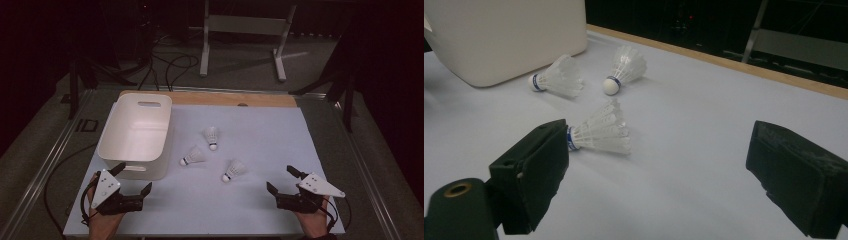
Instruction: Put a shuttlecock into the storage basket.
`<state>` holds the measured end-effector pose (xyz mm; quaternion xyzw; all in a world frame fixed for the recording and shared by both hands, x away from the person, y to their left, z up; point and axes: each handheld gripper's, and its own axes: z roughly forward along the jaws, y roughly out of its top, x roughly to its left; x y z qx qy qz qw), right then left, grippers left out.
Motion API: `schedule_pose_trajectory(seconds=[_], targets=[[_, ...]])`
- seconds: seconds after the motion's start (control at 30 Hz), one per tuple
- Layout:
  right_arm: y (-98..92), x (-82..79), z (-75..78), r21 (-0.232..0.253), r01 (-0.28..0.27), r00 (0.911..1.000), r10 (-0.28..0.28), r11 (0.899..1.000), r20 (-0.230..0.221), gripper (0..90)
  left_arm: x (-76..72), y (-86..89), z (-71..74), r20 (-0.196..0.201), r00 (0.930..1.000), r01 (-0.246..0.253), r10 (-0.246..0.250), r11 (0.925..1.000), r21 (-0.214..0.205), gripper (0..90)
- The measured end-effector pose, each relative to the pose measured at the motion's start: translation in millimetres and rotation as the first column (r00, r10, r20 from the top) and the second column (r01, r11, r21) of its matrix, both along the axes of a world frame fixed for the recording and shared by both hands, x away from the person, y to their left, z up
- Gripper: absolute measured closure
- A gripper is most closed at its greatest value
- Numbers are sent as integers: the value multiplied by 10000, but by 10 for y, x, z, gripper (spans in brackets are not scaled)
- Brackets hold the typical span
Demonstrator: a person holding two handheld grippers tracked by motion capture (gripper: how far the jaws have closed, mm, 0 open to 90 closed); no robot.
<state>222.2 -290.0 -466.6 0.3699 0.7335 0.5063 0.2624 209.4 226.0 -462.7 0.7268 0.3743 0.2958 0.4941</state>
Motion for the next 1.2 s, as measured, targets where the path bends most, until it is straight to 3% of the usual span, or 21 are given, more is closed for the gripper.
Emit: schedule_pose_trajectory(seconds=[0.1,0.2,0.37,1.1,1.2], targets=[[1,5,5,-32,85,10000,-85,10000,-21,94,-12,32,-10,-17,10000,-58,58,9999,-87,0],[4,9,7,-126,160,9999,-160,9998,13,85,-26,120,-33,14,9996,-270,271,9984,-491,0],[13,9,14,-146,155,9999,-156,9998,-68,85,-39,129,-47,85,9995,-307,312,9977,-606,0],[153,67,118,-375,42,9997,-51,9993,-245,85,-31,60,-88,-129,9994,-336,334,9993,-178,0],[169,109,211,-501,45,9996,-59,9987,-279,85,-36,64,-99,-118,9993,-365,363,9992,-176,0]])
